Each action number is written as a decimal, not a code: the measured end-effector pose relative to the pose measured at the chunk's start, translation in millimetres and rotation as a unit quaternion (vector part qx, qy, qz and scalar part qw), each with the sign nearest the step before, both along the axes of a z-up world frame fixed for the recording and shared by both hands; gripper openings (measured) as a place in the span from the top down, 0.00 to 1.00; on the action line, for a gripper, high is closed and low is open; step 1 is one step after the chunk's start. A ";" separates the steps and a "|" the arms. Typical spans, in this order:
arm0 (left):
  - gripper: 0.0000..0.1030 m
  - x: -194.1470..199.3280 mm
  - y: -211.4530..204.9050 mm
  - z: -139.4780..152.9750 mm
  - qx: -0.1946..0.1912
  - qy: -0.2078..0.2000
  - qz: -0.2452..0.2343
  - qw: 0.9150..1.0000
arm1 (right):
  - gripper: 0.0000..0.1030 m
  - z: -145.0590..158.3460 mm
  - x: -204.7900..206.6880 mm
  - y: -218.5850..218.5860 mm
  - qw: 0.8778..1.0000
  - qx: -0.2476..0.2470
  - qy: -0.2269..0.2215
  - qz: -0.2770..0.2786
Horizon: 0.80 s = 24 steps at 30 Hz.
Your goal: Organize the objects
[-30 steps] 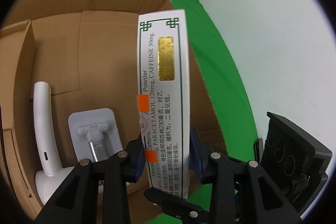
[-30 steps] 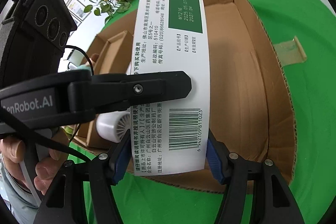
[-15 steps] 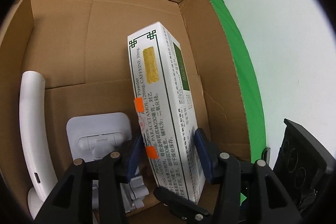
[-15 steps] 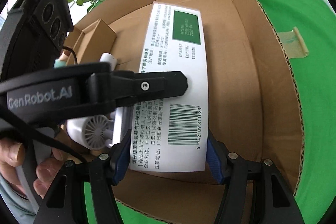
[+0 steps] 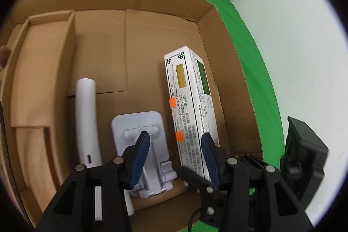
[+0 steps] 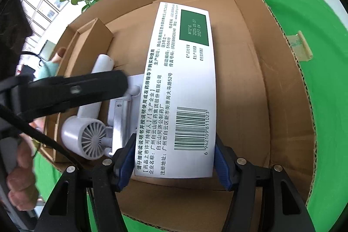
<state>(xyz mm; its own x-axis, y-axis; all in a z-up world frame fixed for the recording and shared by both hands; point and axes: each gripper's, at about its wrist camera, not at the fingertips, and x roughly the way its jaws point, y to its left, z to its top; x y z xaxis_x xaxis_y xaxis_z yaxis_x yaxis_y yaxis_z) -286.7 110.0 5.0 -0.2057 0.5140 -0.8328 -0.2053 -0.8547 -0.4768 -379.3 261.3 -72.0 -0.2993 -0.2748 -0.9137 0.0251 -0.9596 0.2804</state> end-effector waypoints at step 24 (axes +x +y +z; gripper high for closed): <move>0.21 133.6 -95.1 20.4 -0.224 0.370 0.214 0.876 | 0.02 -5.5 61.2 -14.7 0.987 0.081 0.131 0.046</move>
